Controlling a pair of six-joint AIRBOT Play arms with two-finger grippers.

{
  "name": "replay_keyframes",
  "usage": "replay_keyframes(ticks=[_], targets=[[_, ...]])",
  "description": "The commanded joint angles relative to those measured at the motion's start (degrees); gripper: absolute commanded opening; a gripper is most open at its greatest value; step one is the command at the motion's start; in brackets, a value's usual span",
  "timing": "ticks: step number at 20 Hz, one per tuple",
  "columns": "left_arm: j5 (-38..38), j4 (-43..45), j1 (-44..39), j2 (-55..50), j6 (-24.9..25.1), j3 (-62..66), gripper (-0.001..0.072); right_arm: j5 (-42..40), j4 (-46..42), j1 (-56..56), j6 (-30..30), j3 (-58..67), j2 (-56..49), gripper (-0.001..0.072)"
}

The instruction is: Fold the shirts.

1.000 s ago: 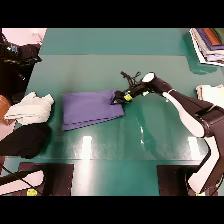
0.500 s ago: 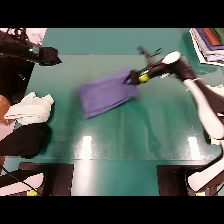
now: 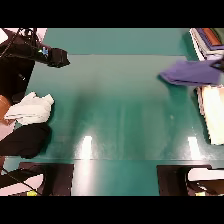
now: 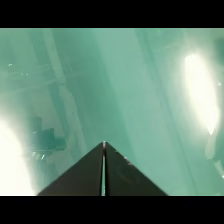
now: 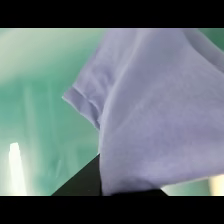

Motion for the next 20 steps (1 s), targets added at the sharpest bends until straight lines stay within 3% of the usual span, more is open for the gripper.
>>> replay_keyframes(ticks=[1, 7, 10, 13, 20], targets=[[1.62, -0.2, -0.15, 0.02, -1.73, -0.02, 0.0021, -0.04, -0.5, -10.73, 1.25, 0.04, 0.96, 0.0013], [2.54, -2.38, -0.15, 0.02, -2.01, -0.02, 0.0021, -3.72, 4.7, -13.31, 0.55, 4.7, 1.92, 0.0013], [2.32, -2.38, -0.15, 0.02, -1.97, -0.02, 0.0021, 1.42, 4.28, -13.33, 1.62, 11.19, 1.92, 0.0013], [2.08, -2.36, -0.13, 0.02, -1.9, -0.02, 0.0021, 7.26, -3.28, -13.31, 3.48, 13.07, 3.78, 0.0012], [0.83, -2.36, -0.13, 0.02, 0.0, -0.02, 0.0021, 10.67, -11.78, -19.41, 3.8, -7.28, 15.98, 0.0013]])
